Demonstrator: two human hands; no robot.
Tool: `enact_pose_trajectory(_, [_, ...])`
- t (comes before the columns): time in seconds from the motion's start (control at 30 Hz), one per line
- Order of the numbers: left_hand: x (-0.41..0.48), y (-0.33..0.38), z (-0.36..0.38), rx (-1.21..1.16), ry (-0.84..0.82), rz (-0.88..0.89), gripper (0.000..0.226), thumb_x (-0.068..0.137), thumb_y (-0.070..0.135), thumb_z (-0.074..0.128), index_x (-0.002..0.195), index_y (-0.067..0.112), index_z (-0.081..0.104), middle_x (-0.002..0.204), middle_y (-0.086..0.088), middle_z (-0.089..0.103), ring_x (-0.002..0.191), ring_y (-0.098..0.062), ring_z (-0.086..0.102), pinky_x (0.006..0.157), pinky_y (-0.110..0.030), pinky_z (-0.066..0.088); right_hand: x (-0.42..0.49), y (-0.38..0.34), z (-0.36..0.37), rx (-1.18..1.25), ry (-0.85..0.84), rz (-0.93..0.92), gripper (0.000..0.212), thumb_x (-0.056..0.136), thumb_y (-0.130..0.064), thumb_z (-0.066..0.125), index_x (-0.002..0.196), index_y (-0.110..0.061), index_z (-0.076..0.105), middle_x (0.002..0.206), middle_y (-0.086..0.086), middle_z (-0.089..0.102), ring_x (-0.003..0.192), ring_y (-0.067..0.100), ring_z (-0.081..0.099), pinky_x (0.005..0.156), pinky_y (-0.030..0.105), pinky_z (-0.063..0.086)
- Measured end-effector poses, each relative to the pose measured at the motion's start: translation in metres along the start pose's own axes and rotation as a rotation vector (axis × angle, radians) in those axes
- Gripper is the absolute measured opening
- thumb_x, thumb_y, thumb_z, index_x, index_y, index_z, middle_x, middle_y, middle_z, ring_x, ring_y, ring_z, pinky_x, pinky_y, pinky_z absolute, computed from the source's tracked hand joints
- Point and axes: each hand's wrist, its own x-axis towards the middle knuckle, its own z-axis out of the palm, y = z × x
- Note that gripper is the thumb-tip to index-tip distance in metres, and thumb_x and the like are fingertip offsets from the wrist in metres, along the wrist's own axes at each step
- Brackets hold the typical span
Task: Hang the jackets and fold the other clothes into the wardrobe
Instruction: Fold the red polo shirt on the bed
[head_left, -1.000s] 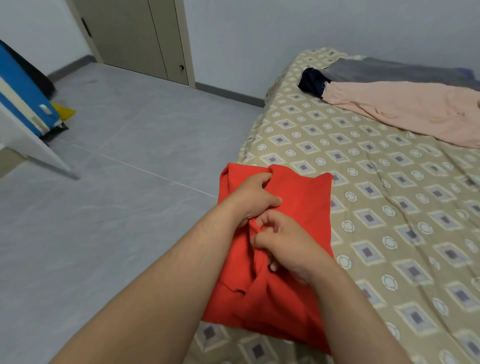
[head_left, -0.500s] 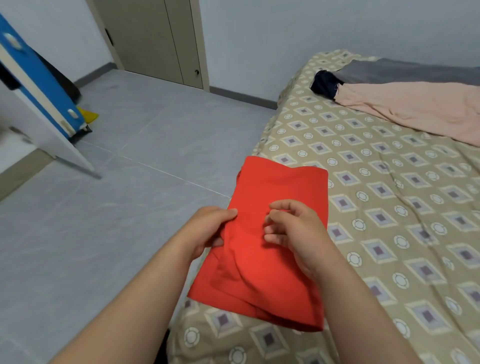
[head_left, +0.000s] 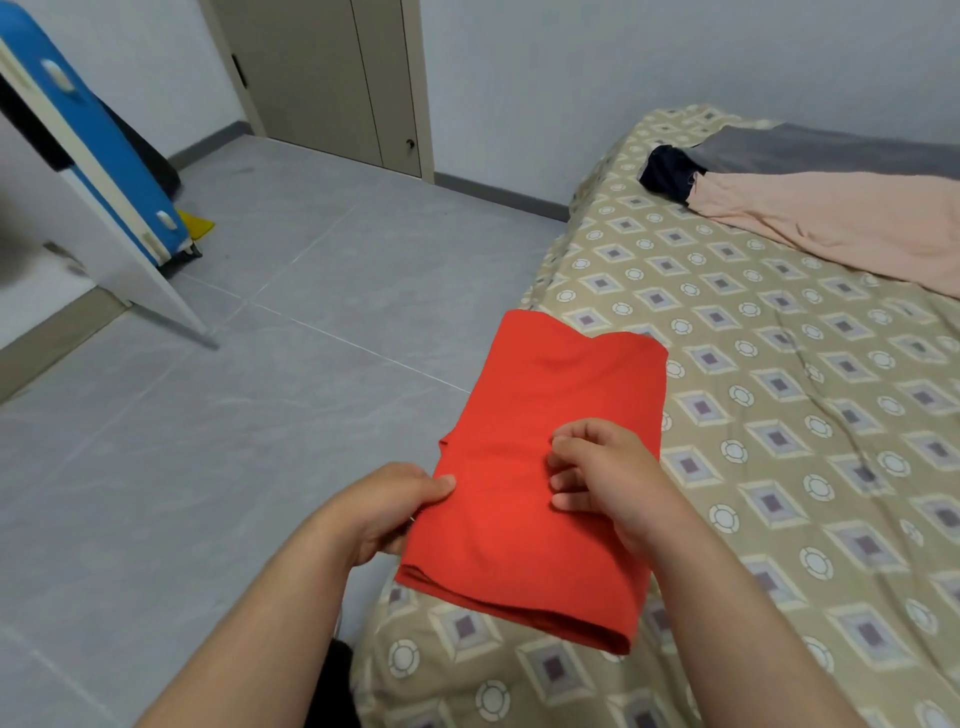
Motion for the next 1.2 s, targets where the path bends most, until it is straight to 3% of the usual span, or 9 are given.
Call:
enact_pose_trajectory(0.27, [0.015, -0.002, -0.013, 0.204, 0.12, -0.012, 0.033, 0.097, 0.015, 0.057, 0.065, 0.015, 0.046, 0.048, 0.001, 0.044, 0.036, -0.012, 0.035, 0.042, -0.015, 0.029, 0.0, 0.003, -0.008, 0.135, 0.015, 0.041, 0.013, 0.089, -0.004, 0.056, 0.085, -0.012, 0.066, 0.072, 0.005, 0.065, 0.057, 0.014, 0.059, 0.054, 0.028, 0.055])
enact_pose_trajectory(0.4, [0.022, 0.002, -0.008, 0.14, 0.126, 0.062, 0.017, 0.093, 0.021, 0.06, 0.08, 0.014, 0.052, 0.074, -0.005, 0.049, 0.06, -0.018, 0.043, 0.056, -0.025, 0.036, 0.012, 0.008, -0.024, -0.09, 0.427, -0.07, 0.01, 0.079, -0.014, 0.059, 0.082, -0.018, 0.068, 0.074, 0.0, 0.068, 0.067, 0.018, 0.065, 0.067, 0.035, 0.055])
enact_pose_trajectory(0.5, [0.029, 0.011, 0.002, -0.106, 0.095, 0.208, 0.021, 0.095, 0.035, 0.057, 0.083, 0.017, 0.06, 0.079, 0.001, 0.062, 0.066, -0.013, 0.057, 0.063, -0.023, 0.045, 0.015, 0.014, -0.035, -0.401, 0.625, 0.05, 0.042, 0.076, -0.032, 0.062, 0.114, -0.014, 0.062, 0.104, 0.004, 0.068, 0.097, 0.029, 0.065, 0.086, 0.04, 0.052])
enact_pose_trajectory(0.6, [0.033, 0.017, 0.014, -0.217, 0.01, 0.222, 0.025, 0.093, 0.036, 0.063, 0.093, 0.012, 0.07, 0.083, 0.002, 0.076, 0.069, -0.008, 0.071, 0.055, -0.017, 0.051, 0.016, 0.014, -0.038, -0.287, 0.55, 0.153, 0.048, 0.075, -0.045, 0.068, 0.103, -0.007, 0.059, 0.097, 0.005, 0.069, 0.088, 0.03, 0.067, 0.085, 0.045, 0.055])
enact_pose_trajectory(0.7, [0.04, 0.014, 0.025, -0.249, 0.031, 0.227, 0.028, 0.09, 0.031, 0.069, 0.103, 0.007, 0.071, 0.088, -0.004, 0.077, 0.078, -0.017, 0.074, 0.062, -0.024, 0.057, 0.018, 0.012, -0.034, 0.07, 0.373, 0.179, 0.023, 0.082, -0.023, 0.073, 0.099, -0.009, 0.066, 0.091, 0.012, 0.075, 0.082, 0.031, 0.073, 0.08, 0.05, 0.06])
enact_pose_trajectory(0.8, [0.051, 0.013, 0.032, -0.109, 0.175, 0.296, 0.03, 0.086, 0.034, 0.072, 0.104, 0.01, 0.072, 0.089, -0.003, 0.076, 0.079, -0.016, 0.072, 0.076, -0.033, 0.058, 0.019, 0.005, -0.043, 0.102, 0.376, 0.148, 0.019, 0.08, -0.003, 0.066, 0.098, -0.01, 0.067, 0.089, 0.015, 0.075, 0.077, 0.03, 0.071, 0.074, 0.048, 0.06])
enact_pose_trajectory(1.0, [0.044, 0.024, 0.06, 0.63, 0.453, 0.451, 0.067, 0.071, 0.068, 0.06, 0.122, 0.024, 0.061, 0.119, -0.007, 0.055, 0.115, -0.031, 0.051, 0.098, -0.037, 0.042, 0.005, 0.0, -0.101, -0.176, 0.641, 0.081, 0.024, 0.074, -0.002, 0.061, 0.094, -0.013, 0.068, 0.067, 0.005, 0.069, 0.051, 0.02, 0.061, 0.052, 0.028, 0.05])
enact_pose_trajectory(1.1, [0.035, 0.023, 0.076, 0.669, 0.572, 0.586, 0.063, 0.075, 0.062, 0.063, 0.123, 0.022, 0.057, 0.118, -0.004, 0.051, 0.113, -0.029, 0.046, 0.098, -0.038, 0.039, 0.004, 0.007, -0.103, -0.38, 0.642, 0.188, 0.028, 0.075, -0.016, 0.062, 0.102, -0.011, 0.064, 0.085, 0.011, 0.07, 0.076, 0.031, 0.068, 0.075, 0.044, 0.058])
enact_pose_trajectory(1.2, [0.028, 0.021, 0.084, 0.631, 0.548, 0.708, 0.045, 0.081, 0.053, 0.064, 0.113, 0.023, 0.062, 0.111, -0.001, 0.057, 0.107, -0.024, 0.053, 0.09, -0.033, 0.042, 0.006, 0.004, -0.093, -0.605, 0.722, 0.152, 0.047, 0.078, -0.029, 0.063, 0.121, -0.01, 0.056, 0.116, 0.02, 0.061, 0.108, 0.041, 0.058, 0.093, 0.043, 0.048])
